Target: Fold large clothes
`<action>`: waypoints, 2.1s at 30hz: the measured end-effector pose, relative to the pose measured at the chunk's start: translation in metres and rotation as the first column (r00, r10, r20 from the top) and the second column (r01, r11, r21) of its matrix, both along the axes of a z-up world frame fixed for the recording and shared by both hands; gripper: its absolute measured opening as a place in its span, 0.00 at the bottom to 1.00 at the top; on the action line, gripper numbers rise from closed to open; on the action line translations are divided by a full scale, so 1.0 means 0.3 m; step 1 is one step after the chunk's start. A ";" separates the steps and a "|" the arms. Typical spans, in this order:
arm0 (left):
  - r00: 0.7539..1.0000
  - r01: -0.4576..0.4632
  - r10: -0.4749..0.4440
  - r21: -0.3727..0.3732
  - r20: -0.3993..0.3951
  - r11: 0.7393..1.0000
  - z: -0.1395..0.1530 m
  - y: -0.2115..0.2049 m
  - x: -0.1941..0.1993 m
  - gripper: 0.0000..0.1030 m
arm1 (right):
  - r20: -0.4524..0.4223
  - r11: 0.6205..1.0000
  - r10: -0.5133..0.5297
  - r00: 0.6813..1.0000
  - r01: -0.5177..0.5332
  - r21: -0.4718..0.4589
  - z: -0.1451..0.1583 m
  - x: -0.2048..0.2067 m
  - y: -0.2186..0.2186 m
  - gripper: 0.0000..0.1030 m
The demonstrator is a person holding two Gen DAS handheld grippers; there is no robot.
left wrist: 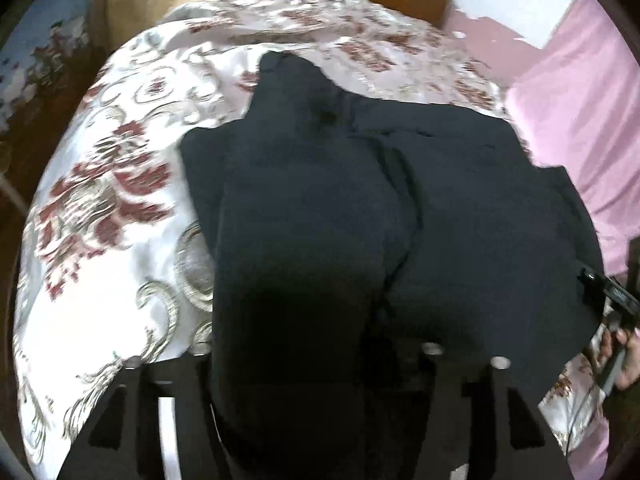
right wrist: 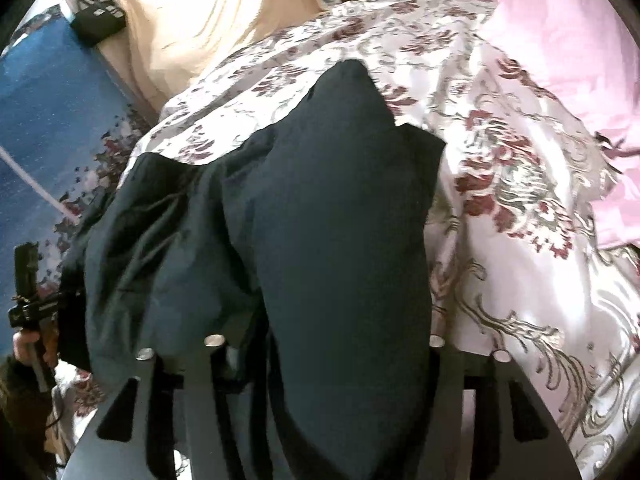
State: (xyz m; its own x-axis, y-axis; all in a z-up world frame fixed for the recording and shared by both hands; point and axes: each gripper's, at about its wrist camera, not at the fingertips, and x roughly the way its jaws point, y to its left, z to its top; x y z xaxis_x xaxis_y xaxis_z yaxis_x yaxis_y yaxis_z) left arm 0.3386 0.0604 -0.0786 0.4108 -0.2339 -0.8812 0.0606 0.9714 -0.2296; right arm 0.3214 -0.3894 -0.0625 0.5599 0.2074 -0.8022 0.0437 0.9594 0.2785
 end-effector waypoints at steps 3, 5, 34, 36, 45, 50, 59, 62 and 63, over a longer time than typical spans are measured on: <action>0.998 -0.060 0.059 0.059 0.010 0.996 0.007 0.002 -0.023 0.80 | 0.009 0.999 -0.044 0.999 0.044 -0.026 -0.004 -0.023 -0.009 0.64; 0.996 -0.086 0.083 0.073 0.044 0.994 0.025 -0.003 -0.051 0.92 | 0.037 0.997 -0.065 0.997 0.067 -0.049 0.003 -0.045 -0.007 0.73; 0.911 -0.184 0.125 0.118 0.393 0.976 0.295 -0.132 -0.438 1.00 | 0.384 0.972 -0.103 0.917 0.175 -0.156 0.238 -0.413 0.110 0.98; 0.903 -0.183 0.120 0.117 0.412 0.976 0.306 -0.148 -0.472 1.00 | 0.400 0.971 -0.102 0.911 0.179 -0.161 0.242 -0.445 0.128 0.98; 0.852 -0.187 0.094 0.131 0.516 0.974 0.359 -0.213 -0.614 1.00 | 0.513 0.959 -0.068 0.856 0.198 -0.203 0.300 -0.614 0.203 0.98; 0.836 -0.184 0.090 0.120 0.542 0.976 0.362 -0.236 -0.681 1.00 | 0.550 0.957 -0.062 0.833 0.206 -0.203 0.324 -0.700 0.245 0.98; 0.817 -0.202 0.128 0.072 0.562 0.977 0.355 -0.230 -0.784 1.00 | 0.602 0.955 -0.026 0.798 0.197 -0.220 0.348 -0.839 0.347 0.98; 0.805 -0.214 0.137 0.066 0.577 0.975 0.358 -0.225 -0.827 1.00 | 0.614 0.956 -0.011 0.789 0.188 -0.223 0.352 -0.877 0.383 0.98; 0.802 -0.217 0.138 0.068 0.581 0.974 0.359 -0.224 -0.839 1.00 | 0.616 0.957 -0.010 0.788 0.186 -0.221 0.352 -0.884 0.393 0.98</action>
